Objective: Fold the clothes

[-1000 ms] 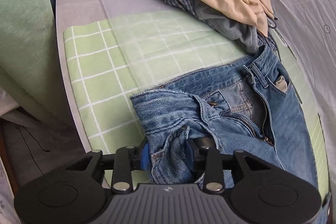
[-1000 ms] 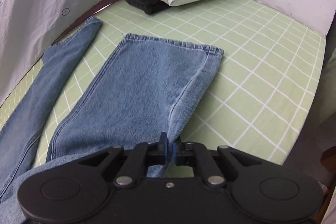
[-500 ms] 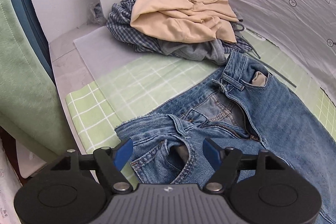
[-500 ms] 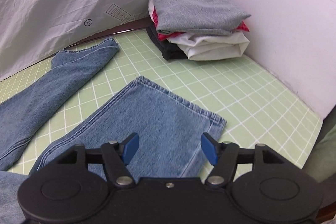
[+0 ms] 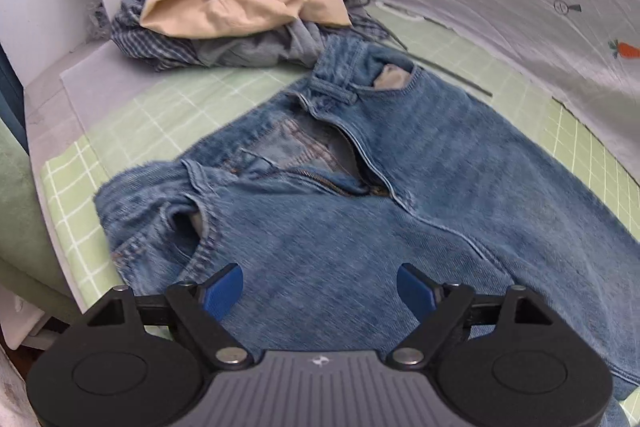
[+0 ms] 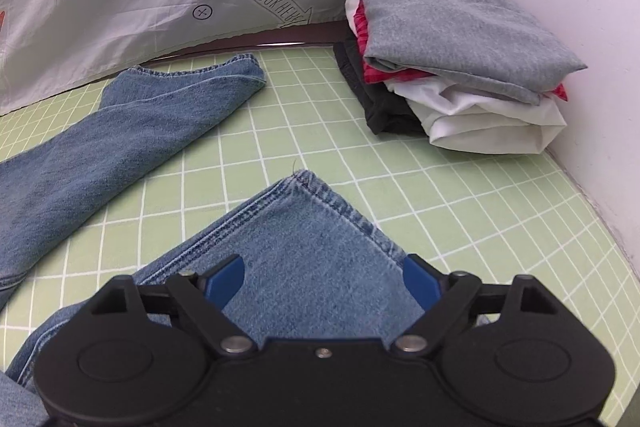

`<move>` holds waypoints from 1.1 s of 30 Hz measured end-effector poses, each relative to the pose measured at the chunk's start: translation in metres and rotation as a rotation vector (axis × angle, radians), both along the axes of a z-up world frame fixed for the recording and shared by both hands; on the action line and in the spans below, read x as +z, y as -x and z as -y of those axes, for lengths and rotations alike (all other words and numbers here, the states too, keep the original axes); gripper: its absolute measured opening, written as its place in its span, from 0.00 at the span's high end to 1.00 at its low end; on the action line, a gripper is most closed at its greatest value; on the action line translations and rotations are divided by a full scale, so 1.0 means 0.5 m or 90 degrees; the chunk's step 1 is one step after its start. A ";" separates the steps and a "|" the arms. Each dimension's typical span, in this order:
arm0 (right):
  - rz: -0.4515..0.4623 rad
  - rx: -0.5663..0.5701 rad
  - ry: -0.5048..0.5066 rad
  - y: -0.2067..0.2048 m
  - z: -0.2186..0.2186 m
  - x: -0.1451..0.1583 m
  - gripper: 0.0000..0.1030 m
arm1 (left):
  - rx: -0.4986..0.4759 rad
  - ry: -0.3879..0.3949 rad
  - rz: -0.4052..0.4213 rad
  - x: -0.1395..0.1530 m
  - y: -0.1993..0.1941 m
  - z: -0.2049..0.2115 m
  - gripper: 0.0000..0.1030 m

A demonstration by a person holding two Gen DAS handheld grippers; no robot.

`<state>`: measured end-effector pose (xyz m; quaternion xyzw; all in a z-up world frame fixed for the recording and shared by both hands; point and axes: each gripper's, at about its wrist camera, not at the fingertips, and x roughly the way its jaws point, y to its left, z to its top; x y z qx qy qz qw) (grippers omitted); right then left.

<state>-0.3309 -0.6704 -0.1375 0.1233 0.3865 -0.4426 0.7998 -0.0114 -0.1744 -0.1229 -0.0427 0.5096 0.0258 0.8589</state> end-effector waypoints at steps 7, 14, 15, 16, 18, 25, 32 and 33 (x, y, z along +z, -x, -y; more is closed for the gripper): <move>-0.034 0.102 -0.007 -0.056 0.078 -0.042 0.11 | -0.023 -0.050 -0.031 -0.067 0.024 0.065 0.10; -0.008 0.184 -0.073 -0.063 0.140 -0.054 0.04 | -0.017 -0.073 -0.051 -0.082 0.014 0.084 0.01; 0.013 0.188 -0.094 -0.056 0.147 -0.055 0.07 | -0.013 -0.071 -0.054 -0.083 0.012 0.084 0.01; 0.037 0.194 -0.116 -0.047 0.152 -0.055 0.17 | -0.012 -0.071 -0.056 -0.084 0.010 0.084 0.00; 0.052 0.195 -0.116 -0.039 0.151 -0.051 0.42 | -0.012 -0.071 -0.060 -0.085 0.008 0.084 0.00; 0.058 0.096 -0.032 0.000 0.167 -0.029 0.92 | -0.013 -0.059 -0.064 -0.087 0.006 0.075 0.00; 0.069 -0.074 -0.051 0.080 0.231 -0.029 0.82 | -0.024 -0.039 -0.058 -0.091 0.009 0.071 0.00; 0.042 -0.076 -0.034 0.078 0.222 -0.035 0.79 | -0.026 -0.038 -0.058 -0.090 0.009 0.069 0.00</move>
